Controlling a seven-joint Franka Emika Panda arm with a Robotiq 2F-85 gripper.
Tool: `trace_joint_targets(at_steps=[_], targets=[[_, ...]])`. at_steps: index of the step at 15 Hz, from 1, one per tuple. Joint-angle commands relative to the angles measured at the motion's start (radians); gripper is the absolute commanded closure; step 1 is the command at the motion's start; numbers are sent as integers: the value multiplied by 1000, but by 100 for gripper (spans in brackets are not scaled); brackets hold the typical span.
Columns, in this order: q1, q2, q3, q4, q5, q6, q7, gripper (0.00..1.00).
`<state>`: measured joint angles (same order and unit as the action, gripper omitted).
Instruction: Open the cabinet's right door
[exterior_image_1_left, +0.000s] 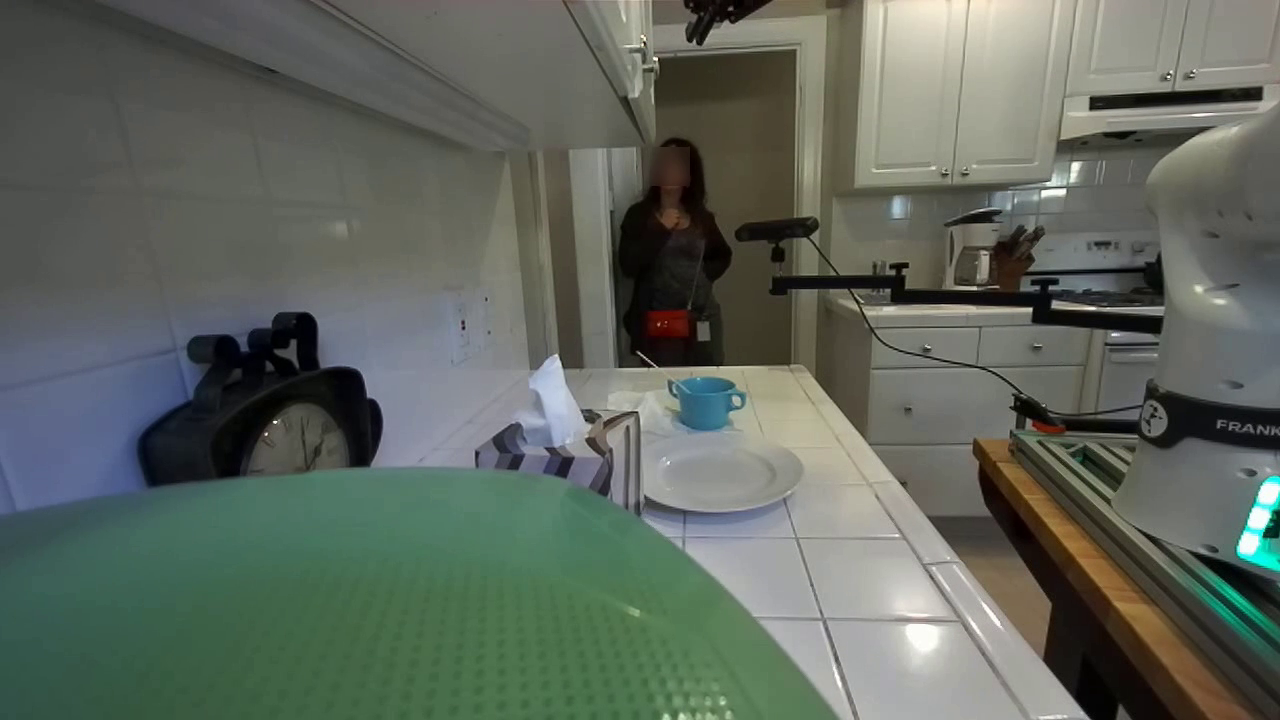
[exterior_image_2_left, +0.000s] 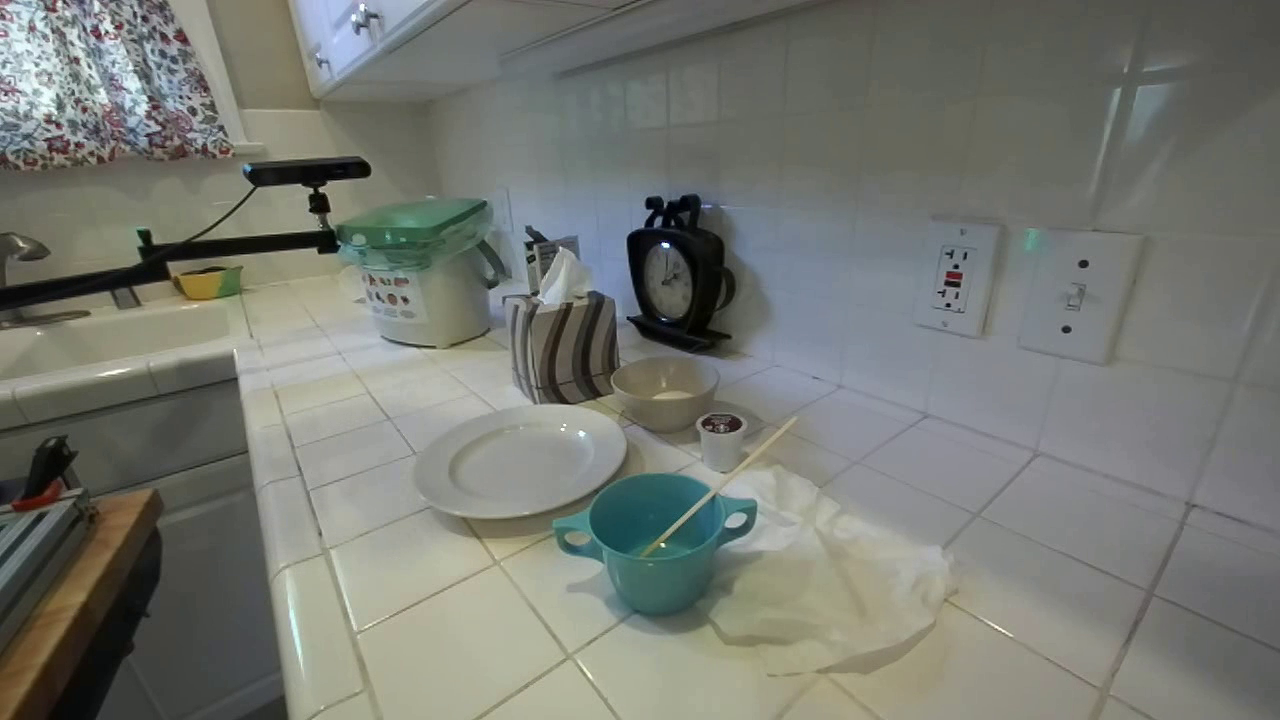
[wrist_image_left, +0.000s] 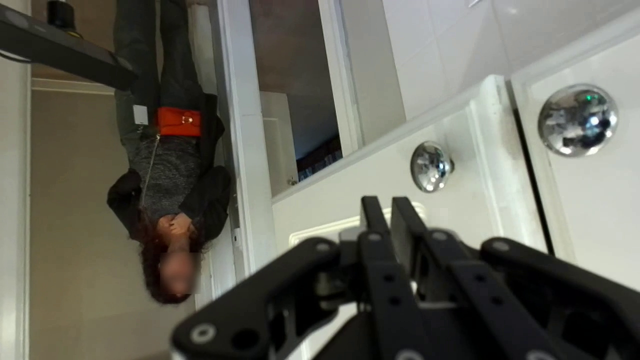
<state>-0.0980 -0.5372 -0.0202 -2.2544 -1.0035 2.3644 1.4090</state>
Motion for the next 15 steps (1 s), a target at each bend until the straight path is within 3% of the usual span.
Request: trace_joint_targets(at_steps=[1, 2, 4, 10, 15], targets=[[-3, -33, -5, -26, 36, 21, -53, 62], [-5, -32, -2, -17, 39, 14, -54, 61], [-15, -22, 8, 7, 26, 6, -39, 48], [-31, 20, 33, 34, 13, -9, 0, 3], [-45, 66, 45, 49, -2, -22, 32, 0]])
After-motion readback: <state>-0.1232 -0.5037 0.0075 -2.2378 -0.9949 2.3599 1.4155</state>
